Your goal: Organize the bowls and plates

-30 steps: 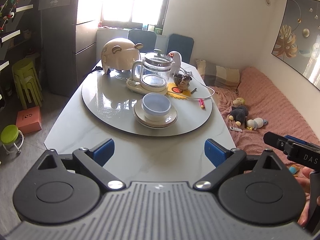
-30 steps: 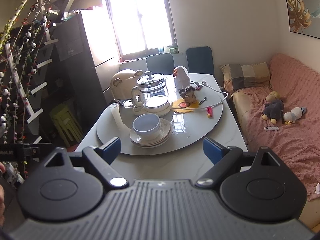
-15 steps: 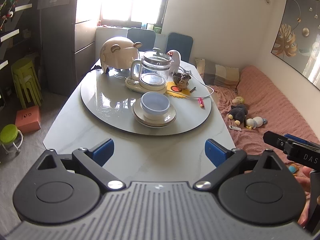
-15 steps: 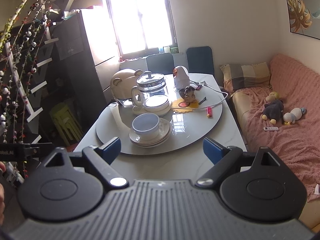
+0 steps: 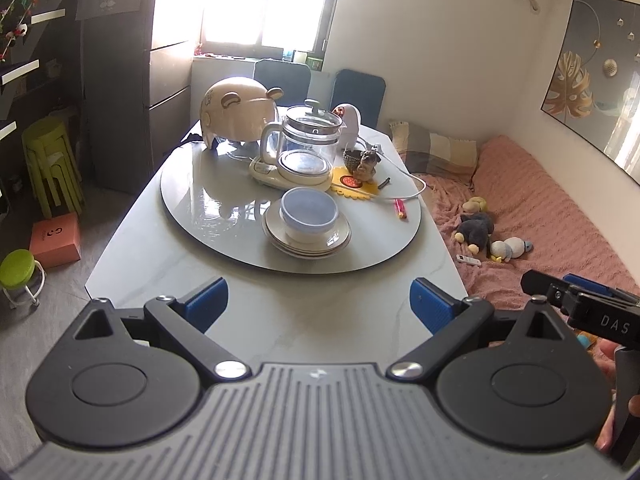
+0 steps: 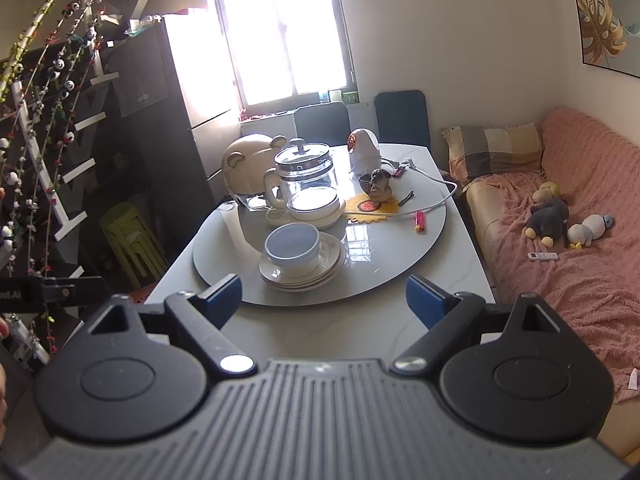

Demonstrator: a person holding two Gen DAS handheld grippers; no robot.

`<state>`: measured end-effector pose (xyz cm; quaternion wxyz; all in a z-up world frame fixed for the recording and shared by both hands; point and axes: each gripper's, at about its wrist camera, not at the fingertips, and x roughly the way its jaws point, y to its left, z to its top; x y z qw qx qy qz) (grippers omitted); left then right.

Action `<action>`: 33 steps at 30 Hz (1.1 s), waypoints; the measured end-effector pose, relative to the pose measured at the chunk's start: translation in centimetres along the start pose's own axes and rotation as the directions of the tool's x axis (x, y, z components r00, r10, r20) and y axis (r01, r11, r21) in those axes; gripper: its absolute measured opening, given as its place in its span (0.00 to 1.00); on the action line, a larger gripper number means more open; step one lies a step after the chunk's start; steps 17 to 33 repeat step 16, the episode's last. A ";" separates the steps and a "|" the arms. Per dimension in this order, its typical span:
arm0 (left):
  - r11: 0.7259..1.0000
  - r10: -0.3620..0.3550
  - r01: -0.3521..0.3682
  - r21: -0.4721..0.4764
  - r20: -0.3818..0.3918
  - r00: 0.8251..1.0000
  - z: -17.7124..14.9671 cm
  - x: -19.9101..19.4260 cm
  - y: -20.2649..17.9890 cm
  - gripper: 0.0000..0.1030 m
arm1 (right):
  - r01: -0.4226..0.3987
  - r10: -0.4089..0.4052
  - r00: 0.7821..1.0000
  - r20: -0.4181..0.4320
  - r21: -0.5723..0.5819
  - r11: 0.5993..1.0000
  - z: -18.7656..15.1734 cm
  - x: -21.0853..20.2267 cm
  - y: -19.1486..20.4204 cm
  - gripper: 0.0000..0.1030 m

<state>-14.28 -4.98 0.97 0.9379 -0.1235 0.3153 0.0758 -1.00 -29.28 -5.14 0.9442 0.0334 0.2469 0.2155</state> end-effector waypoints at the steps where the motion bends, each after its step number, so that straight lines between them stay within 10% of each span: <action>1: 1.000 0.002 -0.002 -0.001 -0.002 1.000 0.0 0.0 0.0 0.96 | 0.000 0.000 1.000 0.000 0.000 1.000 0.0 0.0 0.0 0.88; 33: 1.000 0.004 -0.003 0.005 -0.021 1.000 0.1 0.8 -0.6 0.97 | -0.003 0.003 1.000 -0.003 -0.004 1.000 -0.2 -0.2 0.1 0.88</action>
